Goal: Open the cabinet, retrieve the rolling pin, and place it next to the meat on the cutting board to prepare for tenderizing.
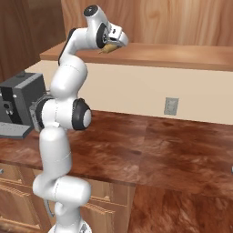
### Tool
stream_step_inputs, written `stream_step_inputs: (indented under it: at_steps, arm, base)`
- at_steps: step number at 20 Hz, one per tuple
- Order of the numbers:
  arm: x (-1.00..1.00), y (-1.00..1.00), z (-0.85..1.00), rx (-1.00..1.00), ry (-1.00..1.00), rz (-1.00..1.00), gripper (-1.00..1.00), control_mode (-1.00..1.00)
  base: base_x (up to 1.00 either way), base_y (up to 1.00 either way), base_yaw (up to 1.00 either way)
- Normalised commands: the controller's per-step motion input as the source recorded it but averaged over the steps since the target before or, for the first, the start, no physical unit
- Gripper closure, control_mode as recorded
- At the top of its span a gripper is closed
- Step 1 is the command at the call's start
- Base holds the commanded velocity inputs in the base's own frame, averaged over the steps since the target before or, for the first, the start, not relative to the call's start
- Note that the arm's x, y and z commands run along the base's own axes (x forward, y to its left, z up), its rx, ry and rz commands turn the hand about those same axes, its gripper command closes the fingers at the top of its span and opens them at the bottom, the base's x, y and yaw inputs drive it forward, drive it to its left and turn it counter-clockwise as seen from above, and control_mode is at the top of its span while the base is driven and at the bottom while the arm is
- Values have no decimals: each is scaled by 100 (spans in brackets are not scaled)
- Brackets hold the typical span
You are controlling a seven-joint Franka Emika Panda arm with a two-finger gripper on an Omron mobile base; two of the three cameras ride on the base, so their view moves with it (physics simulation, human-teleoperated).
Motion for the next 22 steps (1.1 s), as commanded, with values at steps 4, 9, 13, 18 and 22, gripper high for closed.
stream_step_inputs:
  at_steps: [4,9,13,18,22]
  arm:
    - [-25,0,-35,6,0,0,100,-100]
    - [-31,1,-63,2,-1,0,100,-100]
    - [-48,0,-7,2,-8,0,100,-100]
    - [-90,-1,0,3,-20,-3,100,-100]
    - [-99,-3,0,5,-23,-6,100,-100]
  base:
    - [0,0,0]
    - [0,0,0]
    - [0,0,0]
    - [0,0,0]
    - [0,0,0]
